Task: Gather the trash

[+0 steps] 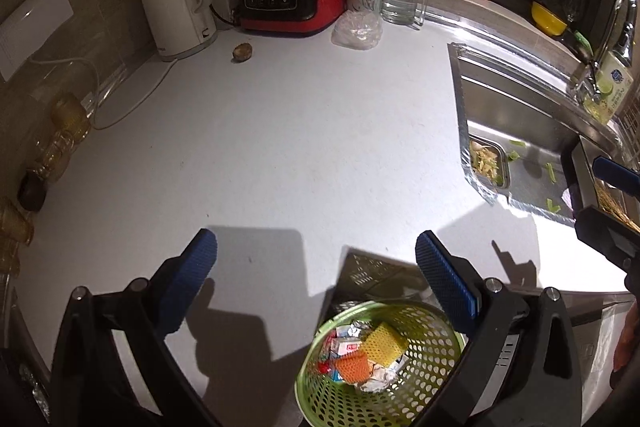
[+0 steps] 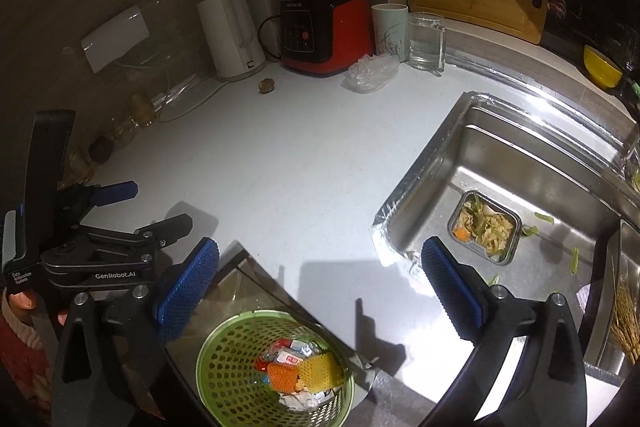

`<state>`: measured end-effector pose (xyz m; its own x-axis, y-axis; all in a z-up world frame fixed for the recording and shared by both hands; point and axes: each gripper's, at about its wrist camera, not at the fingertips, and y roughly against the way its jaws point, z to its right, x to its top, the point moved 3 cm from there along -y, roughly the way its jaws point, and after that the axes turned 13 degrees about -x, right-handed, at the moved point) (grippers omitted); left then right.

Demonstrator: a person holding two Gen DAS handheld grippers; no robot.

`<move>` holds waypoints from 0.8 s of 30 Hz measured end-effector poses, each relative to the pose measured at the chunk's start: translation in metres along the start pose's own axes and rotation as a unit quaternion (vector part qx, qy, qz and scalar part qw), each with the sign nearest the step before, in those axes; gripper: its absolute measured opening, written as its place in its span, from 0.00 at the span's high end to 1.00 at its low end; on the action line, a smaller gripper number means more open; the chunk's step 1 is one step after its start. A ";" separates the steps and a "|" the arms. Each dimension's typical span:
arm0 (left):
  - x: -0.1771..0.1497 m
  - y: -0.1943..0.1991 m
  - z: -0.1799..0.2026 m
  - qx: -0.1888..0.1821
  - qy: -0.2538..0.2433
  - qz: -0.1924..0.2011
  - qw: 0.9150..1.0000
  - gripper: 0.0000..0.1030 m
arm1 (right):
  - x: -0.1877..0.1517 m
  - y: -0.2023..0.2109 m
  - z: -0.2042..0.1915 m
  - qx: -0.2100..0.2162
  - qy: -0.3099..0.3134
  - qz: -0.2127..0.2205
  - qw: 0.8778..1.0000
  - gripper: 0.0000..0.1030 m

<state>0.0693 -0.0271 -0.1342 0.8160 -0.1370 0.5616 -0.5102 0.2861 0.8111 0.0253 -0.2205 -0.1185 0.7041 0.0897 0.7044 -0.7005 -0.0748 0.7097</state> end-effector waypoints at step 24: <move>0.184 -0.169 -0.146 -0.011 -0.011 0.054 0.998 0.08 | 0.137 -0.178 -0.008 -0.027 -0.026 -0.025 0.999 0.02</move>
<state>0.3452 0.0381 -0.1916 0.7500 -0.1255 0.6494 -0.5887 0.3207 0.7420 0.2452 -0.1866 -0.1487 0.7419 0.0394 0.6694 -0.6693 -0.0182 0.7428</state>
